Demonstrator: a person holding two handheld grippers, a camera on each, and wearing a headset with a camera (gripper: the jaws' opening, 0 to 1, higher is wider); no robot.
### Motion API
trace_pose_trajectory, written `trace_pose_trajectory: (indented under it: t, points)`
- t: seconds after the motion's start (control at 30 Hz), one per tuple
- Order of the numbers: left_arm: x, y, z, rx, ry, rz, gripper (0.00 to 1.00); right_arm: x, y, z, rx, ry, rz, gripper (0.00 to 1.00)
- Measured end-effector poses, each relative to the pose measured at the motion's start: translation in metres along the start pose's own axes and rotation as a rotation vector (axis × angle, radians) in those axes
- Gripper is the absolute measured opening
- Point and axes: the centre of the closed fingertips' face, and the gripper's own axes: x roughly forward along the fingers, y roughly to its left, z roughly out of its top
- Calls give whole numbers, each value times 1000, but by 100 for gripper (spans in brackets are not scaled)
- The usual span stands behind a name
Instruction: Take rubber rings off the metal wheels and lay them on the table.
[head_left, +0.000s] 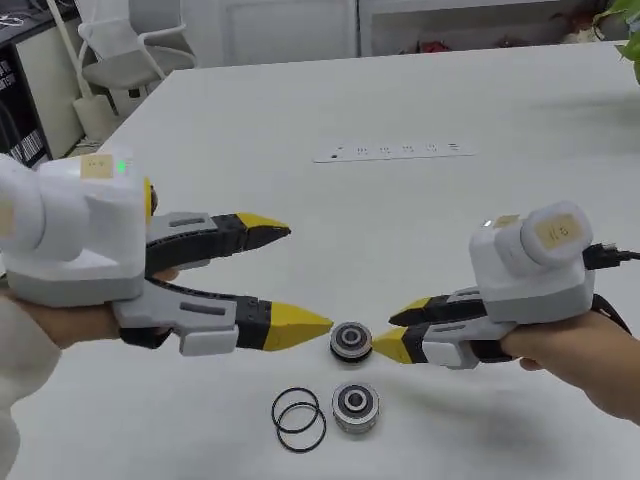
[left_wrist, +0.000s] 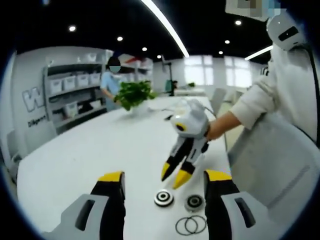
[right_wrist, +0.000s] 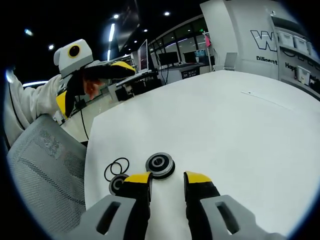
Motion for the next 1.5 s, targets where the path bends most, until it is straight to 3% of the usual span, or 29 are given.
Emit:
trace_pose_trajectory:
  t: [0.27,0.37,0.57,0.67,0.87,1.27,1.4,1.5]
  points:
    - [27,9,-14,32,40,-28,56,6,5,-6,-43,33,21,21]
    - [37,16,-25,84,82,-12,51,7,4,-6,-51,34,22,21]
    - [51,14,-41,47,95,-38,49,8,4,-7,-46,34,25,21]
    - [55,11,-54,55,127,-49,47,8,4,-8,-47,35,26,21]
    - [61,17,-72,57,156,-17,39,10,6,-8,-49,35,36,21]
    - [66,3,-93,25,191,-39,28,15,11,-11,-71,44,52,20]
    - [68,1,-97,23,200,-51,26,15,12,-11,-74,44,50,20]
    - [69,2,-98,-10,194,-57,23,16,11,-11,-76,46,49,20]
